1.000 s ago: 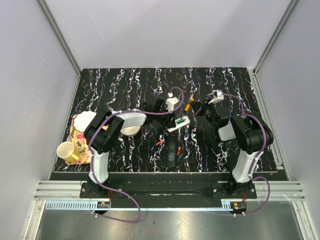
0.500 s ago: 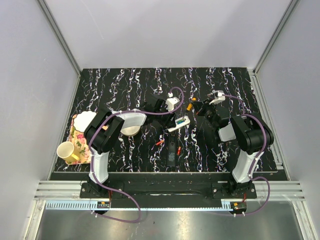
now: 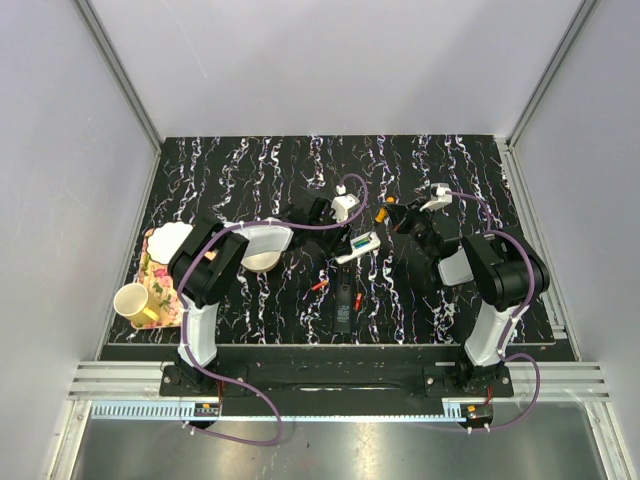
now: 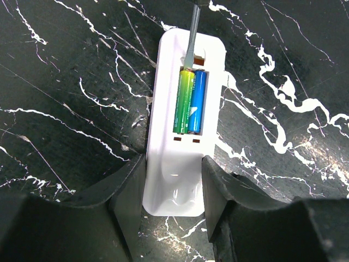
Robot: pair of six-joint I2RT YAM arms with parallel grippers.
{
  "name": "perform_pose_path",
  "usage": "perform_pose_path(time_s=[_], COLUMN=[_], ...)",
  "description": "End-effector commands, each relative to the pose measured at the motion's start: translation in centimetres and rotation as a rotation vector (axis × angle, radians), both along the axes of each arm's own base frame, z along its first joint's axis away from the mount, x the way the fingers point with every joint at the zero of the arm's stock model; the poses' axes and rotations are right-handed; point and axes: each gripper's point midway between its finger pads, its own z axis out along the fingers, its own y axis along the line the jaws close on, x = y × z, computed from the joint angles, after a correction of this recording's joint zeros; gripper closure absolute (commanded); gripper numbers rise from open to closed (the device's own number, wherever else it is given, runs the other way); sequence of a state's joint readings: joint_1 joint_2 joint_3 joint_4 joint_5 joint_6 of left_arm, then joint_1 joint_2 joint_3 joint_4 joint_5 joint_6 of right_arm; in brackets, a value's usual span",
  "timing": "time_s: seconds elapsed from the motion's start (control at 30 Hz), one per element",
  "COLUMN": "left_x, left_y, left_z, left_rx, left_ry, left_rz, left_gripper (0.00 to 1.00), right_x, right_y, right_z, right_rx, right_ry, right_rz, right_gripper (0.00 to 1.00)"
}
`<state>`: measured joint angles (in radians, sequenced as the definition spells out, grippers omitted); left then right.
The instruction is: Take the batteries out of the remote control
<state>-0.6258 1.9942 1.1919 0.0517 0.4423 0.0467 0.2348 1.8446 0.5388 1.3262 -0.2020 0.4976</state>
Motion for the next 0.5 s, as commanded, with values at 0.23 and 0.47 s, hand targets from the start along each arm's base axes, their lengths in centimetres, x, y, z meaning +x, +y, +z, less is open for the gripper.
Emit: perform_pose_path(time_s=[0.23,0.47], left_x=[0.0,0.1], left_y=[0.5,0.4], left_z=[-3.2,-3.3], left_rx=[0.079,0.078], left_ry=[0.013,0.014], left_rz=[0.018,0.026], left_gripper=[1.00,1.00], right_x=[-0.4,-1.1], right_y=[0.8,2.2], right_z=[5.1,5.4], right_rx=[0.051,0.142], right_ry=[-0.215,-0.168], right_rz=[0.065,0.146], right_gripper=[1.00,1.00])
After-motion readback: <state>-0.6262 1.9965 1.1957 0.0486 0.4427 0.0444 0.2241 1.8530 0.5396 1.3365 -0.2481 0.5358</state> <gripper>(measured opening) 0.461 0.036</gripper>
